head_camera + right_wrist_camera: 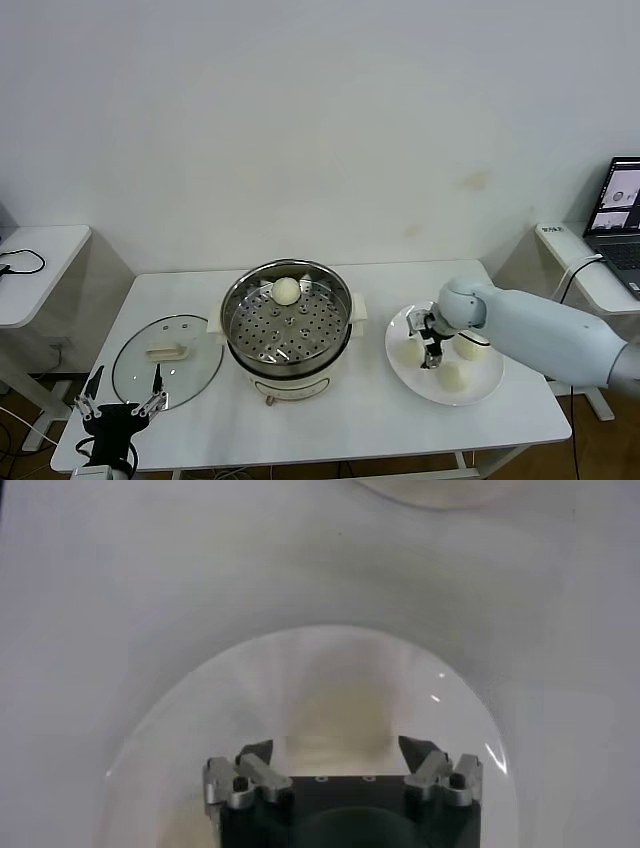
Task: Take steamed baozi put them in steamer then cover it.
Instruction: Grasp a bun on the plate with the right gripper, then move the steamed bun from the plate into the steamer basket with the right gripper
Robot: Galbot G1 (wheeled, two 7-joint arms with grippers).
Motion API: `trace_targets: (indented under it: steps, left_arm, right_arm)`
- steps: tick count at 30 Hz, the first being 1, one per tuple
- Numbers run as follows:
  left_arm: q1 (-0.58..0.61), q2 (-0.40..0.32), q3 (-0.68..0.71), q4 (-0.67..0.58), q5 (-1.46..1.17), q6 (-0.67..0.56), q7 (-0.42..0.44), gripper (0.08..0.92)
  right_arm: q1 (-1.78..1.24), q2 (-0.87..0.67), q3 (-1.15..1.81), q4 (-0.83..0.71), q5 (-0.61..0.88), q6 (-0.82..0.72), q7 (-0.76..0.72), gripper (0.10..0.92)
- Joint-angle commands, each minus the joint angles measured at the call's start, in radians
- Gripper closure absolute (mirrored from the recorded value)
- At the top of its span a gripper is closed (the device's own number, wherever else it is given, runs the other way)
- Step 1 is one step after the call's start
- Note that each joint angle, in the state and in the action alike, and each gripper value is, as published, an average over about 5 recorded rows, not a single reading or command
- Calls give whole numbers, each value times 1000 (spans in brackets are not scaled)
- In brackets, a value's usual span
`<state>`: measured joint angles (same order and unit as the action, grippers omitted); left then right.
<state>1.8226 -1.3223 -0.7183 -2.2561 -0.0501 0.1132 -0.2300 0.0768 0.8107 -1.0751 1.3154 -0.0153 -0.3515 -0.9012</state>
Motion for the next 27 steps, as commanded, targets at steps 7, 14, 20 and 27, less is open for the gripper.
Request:
trace_targets:
  steps: [7,14,20,27]
  left_arm:
    - [-2,-2,2,0,6,1,0,177]
    - [-1,1,3,-2,6,0,0,177]
    - [-5,4,10,-5,7,1,1,177]
    - [-6,9,13,-13,6,2,2,177]
  right_arm:
    - [1,33,35,-44,-5,-2,-11,391]
    - [120,-21,13,15,56,-7,-37,489]
    - [276,-70,-45,88,137,-21,-47,483]
    - [512,-54,-139,140,253,-37,-48,480]
